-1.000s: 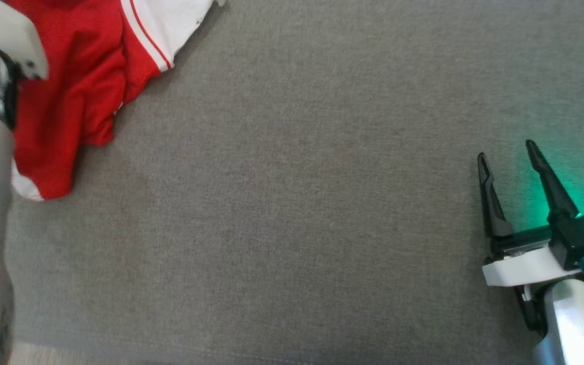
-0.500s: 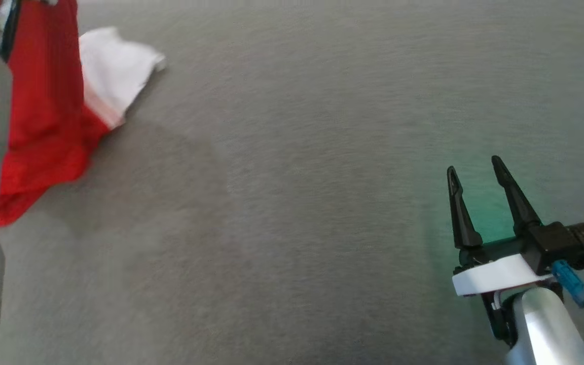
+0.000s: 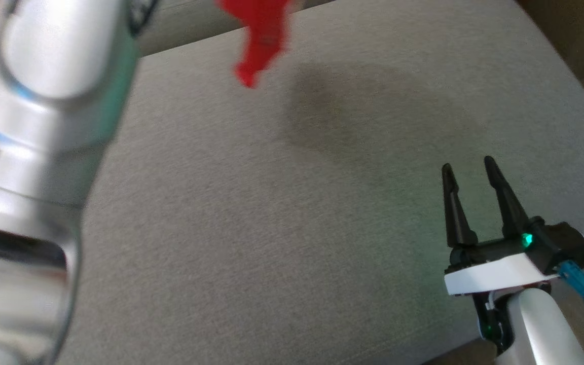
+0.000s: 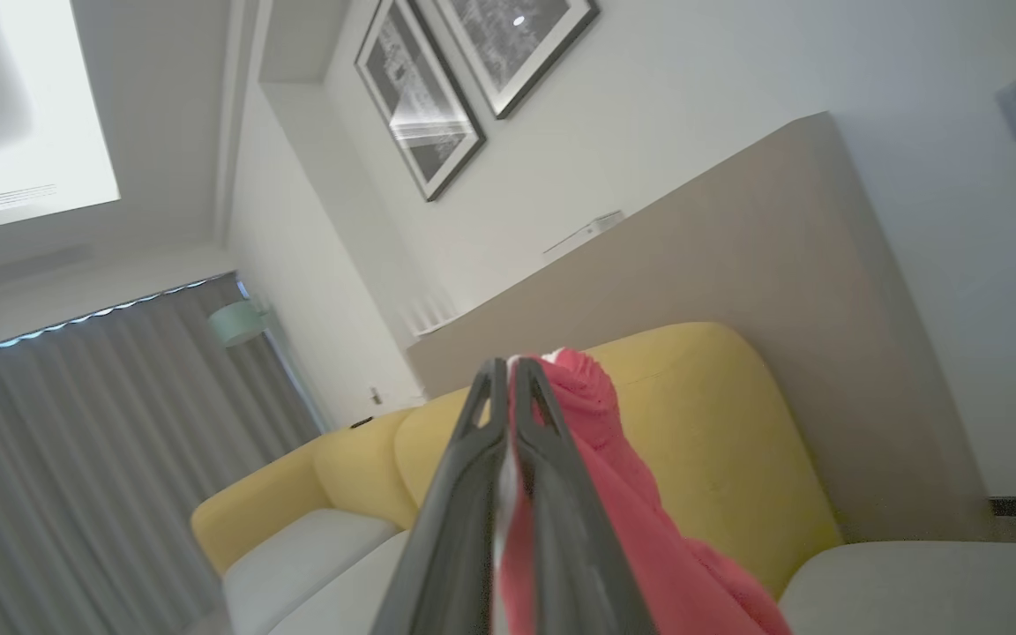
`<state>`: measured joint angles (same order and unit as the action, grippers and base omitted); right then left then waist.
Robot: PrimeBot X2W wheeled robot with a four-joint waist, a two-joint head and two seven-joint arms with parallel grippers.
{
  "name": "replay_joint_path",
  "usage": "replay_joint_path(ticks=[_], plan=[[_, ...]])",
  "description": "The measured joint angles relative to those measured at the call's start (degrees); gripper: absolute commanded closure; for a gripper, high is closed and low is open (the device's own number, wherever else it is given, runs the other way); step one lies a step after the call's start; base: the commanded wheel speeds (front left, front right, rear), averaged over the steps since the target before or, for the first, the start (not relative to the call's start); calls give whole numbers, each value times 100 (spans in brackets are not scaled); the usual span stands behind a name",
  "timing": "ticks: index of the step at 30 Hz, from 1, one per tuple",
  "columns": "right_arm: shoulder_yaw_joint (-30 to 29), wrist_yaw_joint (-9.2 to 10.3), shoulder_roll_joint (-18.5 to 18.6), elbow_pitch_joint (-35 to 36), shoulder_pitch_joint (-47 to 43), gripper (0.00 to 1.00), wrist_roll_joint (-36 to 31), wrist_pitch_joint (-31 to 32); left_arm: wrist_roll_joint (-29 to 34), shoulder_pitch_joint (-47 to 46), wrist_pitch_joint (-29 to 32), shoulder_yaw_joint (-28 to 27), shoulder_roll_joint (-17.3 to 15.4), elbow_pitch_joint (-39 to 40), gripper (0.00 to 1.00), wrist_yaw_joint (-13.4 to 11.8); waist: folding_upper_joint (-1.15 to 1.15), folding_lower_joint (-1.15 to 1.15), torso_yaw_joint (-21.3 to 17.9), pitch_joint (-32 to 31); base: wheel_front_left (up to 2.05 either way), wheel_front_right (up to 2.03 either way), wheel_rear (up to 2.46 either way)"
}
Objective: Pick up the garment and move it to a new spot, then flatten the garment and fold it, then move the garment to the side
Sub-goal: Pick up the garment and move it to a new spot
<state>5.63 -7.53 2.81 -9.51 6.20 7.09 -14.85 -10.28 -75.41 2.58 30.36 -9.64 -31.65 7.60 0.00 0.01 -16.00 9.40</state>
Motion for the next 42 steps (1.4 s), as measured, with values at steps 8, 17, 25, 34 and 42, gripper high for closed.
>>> replay_joint_path(ticks=[8, 17, 25, 34, 42], plan=[[-163, 0, -2, 26, -41, 0, 93, 0, -377, 1658, -610, 611, 158, 24, 100, 0, 0, -1, 14, 63, 0, 0, 0], [-414, 0, -11, -33, -140, 0, 20, 0, -812, 4565, -1458, 1013, 185, -782, 0, -315, 0, -1, 711, 118, 0, 0, 0], [-923, 0, -21, -90, -714, 0, -62, 4, -902, 5758, -1686, 261, 415, 148, 0, -1299, 0, -1, 1380, -189, 0, 0, 0], [-1150, 0, -32, -107, -1285, 0, -55, 5, -209, 7864, -1703, -982, 494, 2327, 0, -1816, 0, 1, 2006, -866, 0, 0, 0], [-850, 0, -42, 27, -1495, 0, -167, 7, 158, 8193, -1703, -1225, 554, 2543, 0, -1708, 0, 0, 2253, -1099, 0, 0, 0]])
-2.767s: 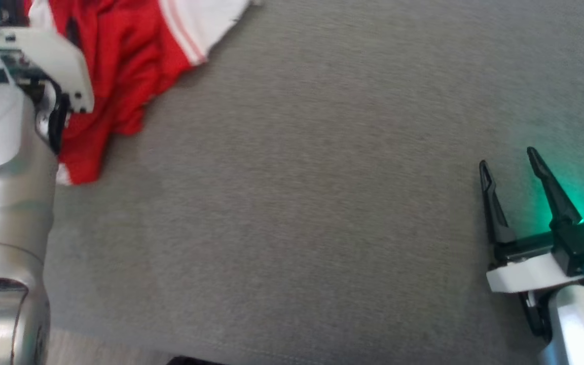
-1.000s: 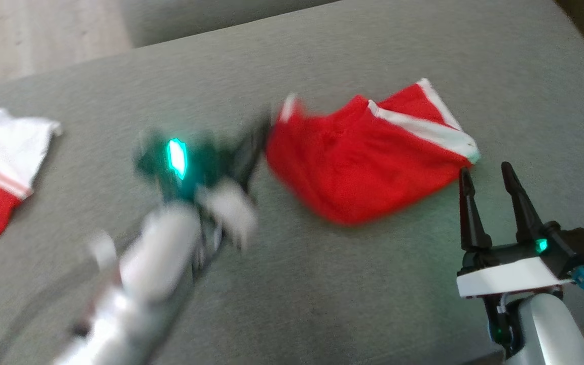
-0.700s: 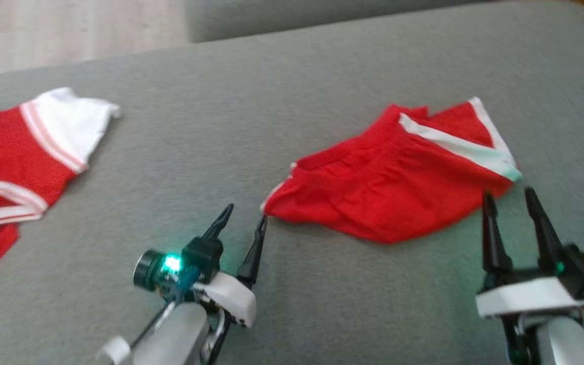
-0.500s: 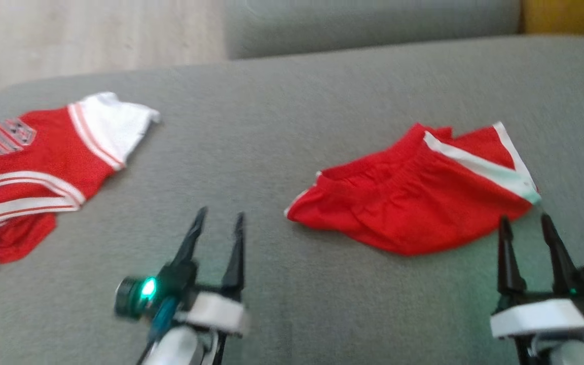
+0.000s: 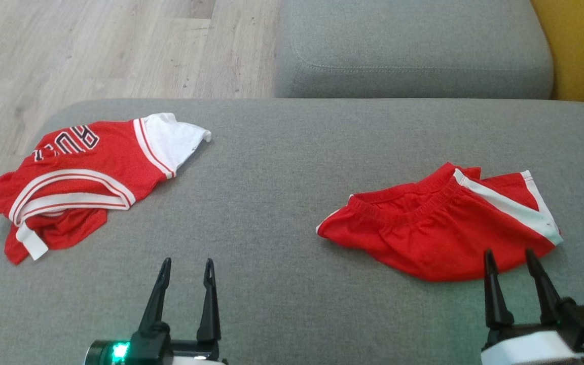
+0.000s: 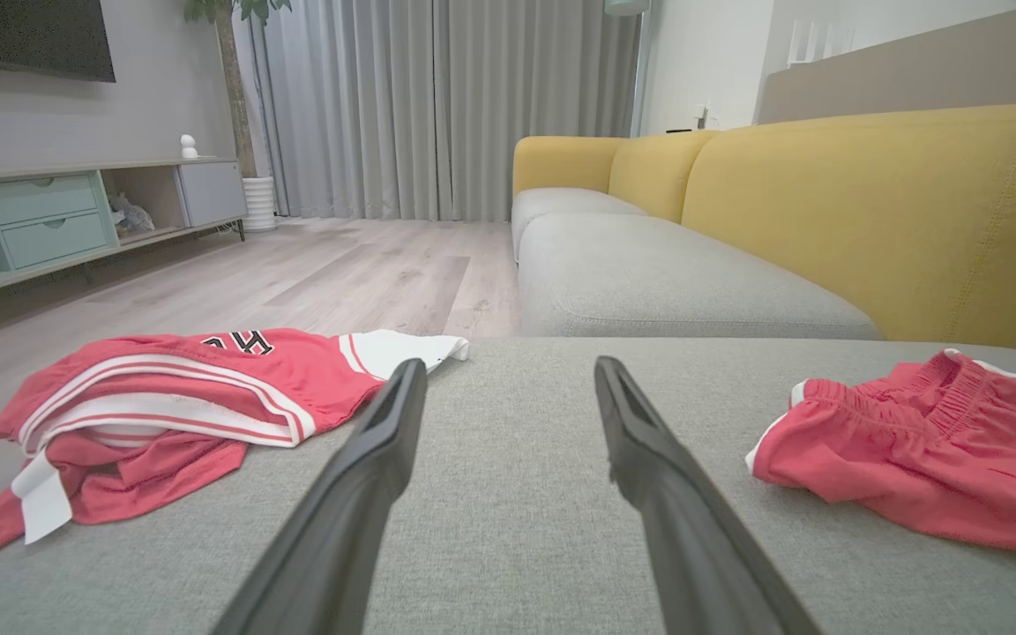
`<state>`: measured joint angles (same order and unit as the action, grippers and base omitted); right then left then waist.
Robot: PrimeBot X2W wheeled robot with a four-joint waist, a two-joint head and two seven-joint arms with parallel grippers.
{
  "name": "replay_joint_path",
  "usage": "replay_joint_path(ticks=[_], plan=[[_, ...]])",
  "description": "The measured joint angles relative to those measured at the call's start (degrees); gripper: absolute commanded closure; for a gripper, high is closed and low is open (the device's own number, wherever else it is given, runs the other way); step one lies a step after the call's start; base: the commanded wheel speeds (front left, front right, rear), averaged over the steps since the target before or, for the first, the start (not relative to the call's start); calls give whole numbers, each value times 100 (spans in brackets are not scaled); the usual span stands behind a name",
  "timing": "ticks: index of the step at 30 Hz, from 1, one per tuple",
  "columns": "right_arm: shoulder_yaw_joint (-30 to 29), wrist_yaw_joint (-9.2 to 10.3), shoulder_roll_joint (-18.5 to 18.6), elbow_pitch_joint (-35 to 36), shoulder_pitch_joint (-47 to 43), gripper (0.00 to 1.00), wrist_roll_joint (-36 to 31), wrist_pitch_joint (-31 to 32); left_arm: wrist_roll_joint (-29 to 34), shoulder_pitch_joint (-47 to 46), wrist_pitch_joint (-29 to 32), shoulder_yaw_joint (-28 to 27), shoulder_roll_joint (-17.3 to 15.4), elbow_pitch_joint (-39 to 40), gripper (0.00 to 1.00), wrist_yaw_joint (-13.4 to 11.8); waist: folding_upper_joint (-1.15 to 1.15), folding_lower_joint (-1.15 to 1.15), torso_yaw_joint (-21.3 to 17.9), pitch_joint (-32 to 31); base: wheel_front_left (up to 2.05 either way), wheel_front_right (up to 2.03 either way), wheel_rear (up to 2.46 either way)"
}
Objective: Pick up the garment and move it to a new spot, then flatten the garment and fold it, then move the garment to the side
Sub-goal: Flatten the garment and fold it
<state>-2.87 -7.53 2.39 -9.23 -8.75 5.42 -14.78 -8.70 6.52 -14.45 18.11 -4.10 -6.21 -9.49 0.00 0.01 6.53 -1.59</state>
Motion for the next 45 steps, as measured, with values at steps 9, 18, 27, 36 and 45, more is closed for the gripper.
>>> replay_joint_path(ticks=[9, 18, 27, 36, 45], plan=[[68, 0, -1, 23, -96, 0, 2, 0, 171, 1, 0, -94, 54, 55, 0, 43, 0, -1, 33, -41, 0, 0, 0], [143, 0, -1, 36, -137, 0, -68, 0, 223, 34, 0, -105, 74, 49, 0, 43, 0, -1, -3, -54, 0, 0, 0], [147, 0, -1, 40, -137, 0, -89, 0, 221, 81, 0, -73, 75, -10, 0, 36, 0, -1, -14, -18, 0, 0, 0], [160, 0, -1, 45, -137, 0, -89, 0, 220, 80, 0, -9, 75, -26, 0, -9, 0, -1, -31, 26, 0, 0, 0], [201, 0, -1, 59, -133, 0, -89, 0, 220, 39, 0, 53, 75, -130, 0, 7, 0, -1, -200, 105, 0, 0, 0]])
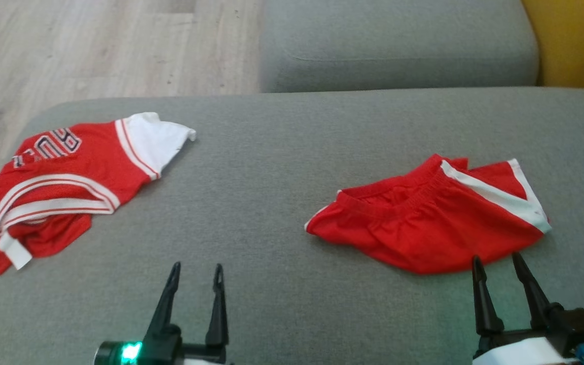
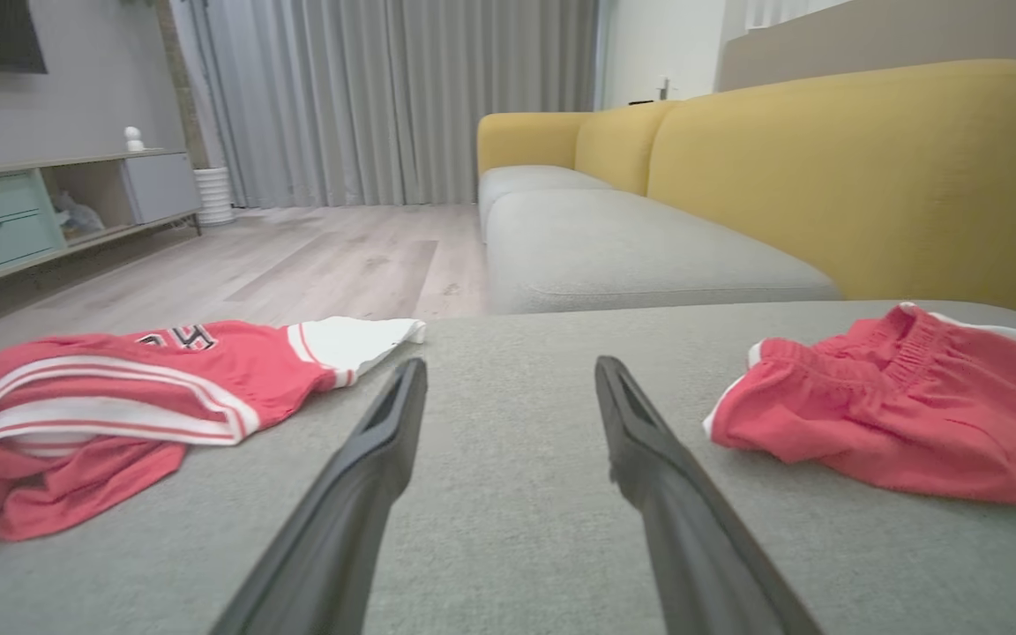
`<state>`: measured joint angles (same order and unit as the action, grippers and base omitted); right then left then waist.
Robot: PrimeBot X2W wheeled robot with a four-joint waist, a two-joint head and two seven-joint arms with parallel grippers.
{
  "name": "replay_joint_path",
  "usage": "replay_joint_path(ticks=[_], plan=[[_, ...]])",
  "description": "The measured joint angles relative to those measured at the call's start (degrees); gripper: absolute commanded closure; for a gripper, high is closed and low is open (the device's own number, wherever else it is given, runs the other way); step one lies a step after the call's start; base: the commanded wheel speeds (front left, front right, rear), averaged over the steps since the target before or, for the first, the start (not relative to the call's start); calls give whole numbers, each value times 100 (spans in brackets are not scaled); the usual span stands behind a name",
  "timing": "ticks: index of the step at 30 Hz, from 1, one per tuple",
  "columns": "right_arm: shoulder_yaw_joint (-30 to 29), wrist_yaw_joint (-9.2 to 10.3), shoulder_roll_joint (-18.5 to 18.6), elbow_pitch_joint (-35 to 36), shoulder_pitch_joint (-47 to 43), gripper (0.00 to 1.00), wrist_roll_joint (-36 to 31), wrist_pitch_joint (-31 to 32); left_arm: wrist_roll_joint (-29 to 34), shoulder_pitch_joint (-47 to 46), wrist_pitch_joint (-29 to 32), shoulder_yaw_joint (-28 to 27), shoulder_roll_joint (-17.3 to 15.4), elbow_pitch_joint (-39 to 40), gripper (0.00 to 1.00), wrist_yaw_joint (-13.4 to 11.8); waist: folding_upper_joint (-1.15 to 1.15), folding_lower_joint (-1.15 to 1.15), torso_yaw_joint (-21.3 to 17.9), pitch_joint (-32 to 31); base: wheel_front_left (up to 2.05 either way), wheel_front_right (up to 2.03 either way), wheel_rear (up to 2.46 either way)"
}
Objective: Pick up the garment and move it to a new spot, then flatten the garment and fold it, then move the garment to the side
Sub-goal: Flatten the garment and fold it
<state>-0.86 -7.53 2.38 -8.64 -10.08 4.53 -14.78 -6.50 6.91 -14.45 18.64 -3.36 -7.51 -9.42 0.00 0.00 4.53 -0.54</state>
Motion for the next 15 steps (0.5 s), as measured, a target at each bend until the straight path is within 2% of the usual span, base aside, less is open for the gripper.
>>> replay_joint_path(ticks=[4, 9, 15], plan=[[74, 0, 0, 30, 11, 0, 0, 0, -51, -377, 0, 241, -1, -149, 0, 104, 0, 0, -246, 120, 0, 0, 0], [201, 0, 0, 74, 224, 0, -2, 0, -432, -1492, 3, 845, 7, -681, 0, 391, 0, -1, -675, 438, 0, 0, 0], [203, 0, 0, 131, 537, 0, 43, 0, -1025, -2735, 612, 1558, 16, -1194, 0, 648, 0, -1, -1188, 812, 0, 0, 0]])
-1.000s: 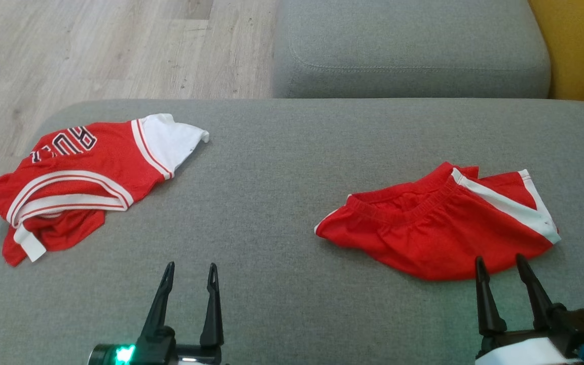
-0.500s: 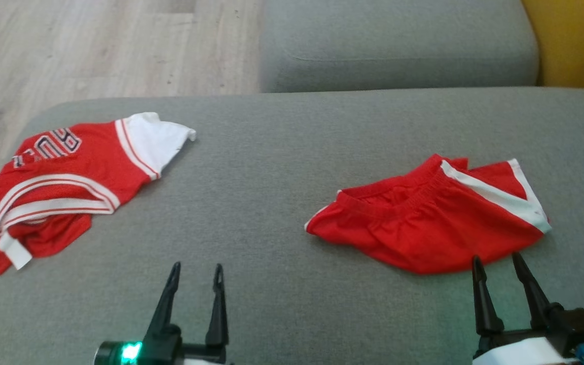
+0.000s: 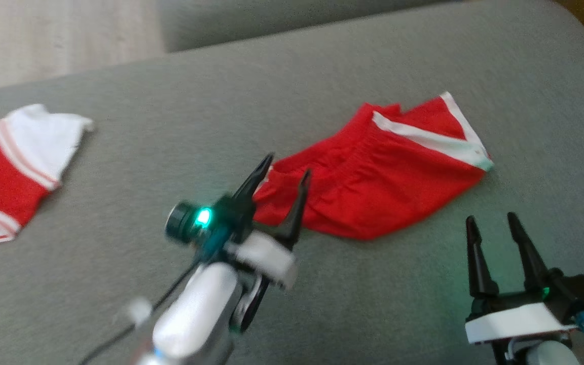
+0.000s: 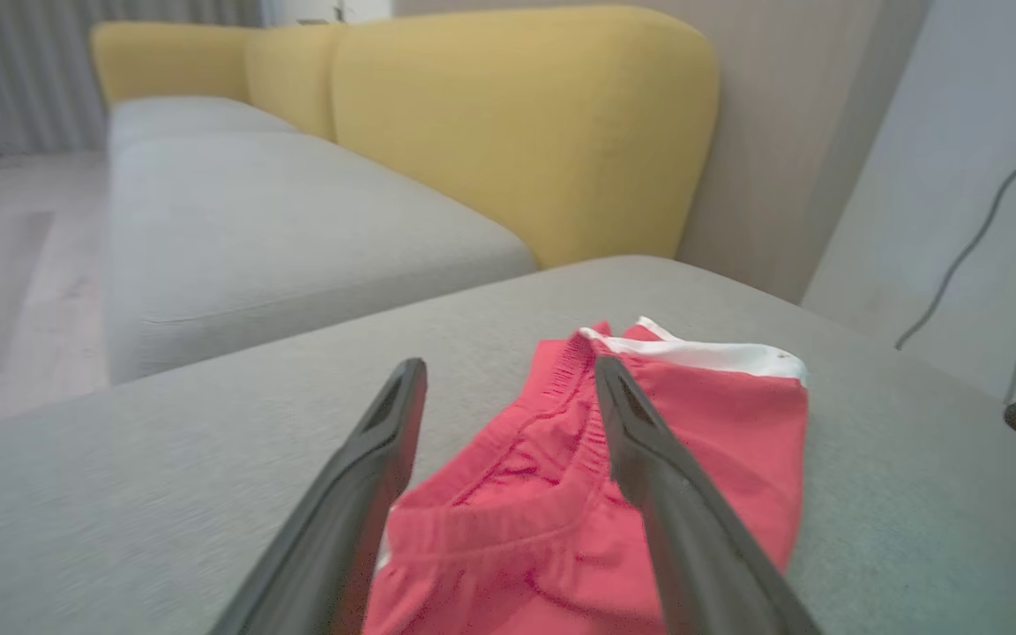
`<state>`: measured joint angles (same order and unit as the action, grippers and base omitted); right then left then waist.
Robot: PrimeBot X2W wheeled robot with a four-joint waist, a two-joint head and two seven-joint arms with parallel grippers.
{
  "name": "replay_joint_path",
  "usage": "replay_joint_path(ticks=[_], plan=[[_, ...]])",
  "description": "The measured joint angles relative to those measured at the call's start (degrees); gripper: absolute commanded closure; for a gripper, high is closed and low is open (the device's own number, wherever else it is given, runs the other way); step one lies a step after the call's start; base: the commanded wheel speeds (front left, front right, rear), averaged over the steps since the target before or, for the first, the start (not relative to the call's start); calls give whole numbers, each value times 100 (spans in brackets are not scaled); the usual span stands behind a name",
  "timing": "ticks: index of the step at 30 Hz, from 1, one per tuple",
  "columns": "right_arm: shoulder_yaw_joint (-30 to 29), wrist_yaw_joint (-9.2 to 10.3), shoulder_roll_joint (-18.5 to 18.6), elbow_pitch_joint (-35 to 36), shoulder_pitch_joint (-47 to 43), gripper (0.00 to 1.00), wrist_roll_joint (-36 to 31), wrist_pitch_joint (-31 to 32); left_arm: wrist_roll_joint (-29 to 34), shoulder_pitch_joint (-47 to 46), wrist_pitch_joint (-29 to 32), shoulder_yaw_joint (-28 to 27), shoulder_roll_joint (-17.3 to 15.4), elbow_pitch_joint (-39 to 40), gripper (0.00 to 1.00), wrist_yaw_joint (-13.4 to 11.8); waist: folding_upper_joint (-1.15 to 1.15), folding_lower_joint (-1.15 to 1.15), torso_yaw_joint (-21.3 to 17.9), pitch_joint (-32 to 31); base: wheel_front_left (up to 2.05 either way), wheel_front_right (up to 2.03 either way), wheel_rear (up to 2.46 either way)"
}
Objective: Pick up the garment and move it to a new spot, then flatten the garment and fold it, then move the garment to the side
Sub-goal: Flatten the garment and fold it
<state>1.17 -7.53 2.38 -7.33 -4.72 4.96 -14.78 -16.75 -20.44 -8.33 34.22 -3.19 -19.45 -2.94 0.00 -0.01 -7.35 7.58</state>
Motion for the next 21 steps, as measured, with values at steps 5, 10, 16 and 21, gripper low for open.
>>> replay_joint_path(ticks=[5, 10, 16, 21], plan=[[-11, 0, 0, 36, 133, 0, 241, 0, -742, -1093, 1049, 659, 20, -382, 0, 42, 0, 0, -450, 402, 0, 0, 0], [47, 0, 1, 89, 313, 0, 359, 0, -1426, -1933, 1681, 1062, 30, -751, 0, -22, 0, 0, -793, 795, 0, 0, 0], [175, 0, 0, 114, 497, 0, 360, 0, -2657, -2735, 2007, 1369, 29, -1133, 0, 82, 0, 0, -1106, 1262, 0, 0, 0], [189, 0, 0, 113, 545, 0, 361, 0, -3256, -2961, 2102, 1627, 30, -1416, 0, 118, 0, 0, -1235, 1420, 0, 0, 0]])
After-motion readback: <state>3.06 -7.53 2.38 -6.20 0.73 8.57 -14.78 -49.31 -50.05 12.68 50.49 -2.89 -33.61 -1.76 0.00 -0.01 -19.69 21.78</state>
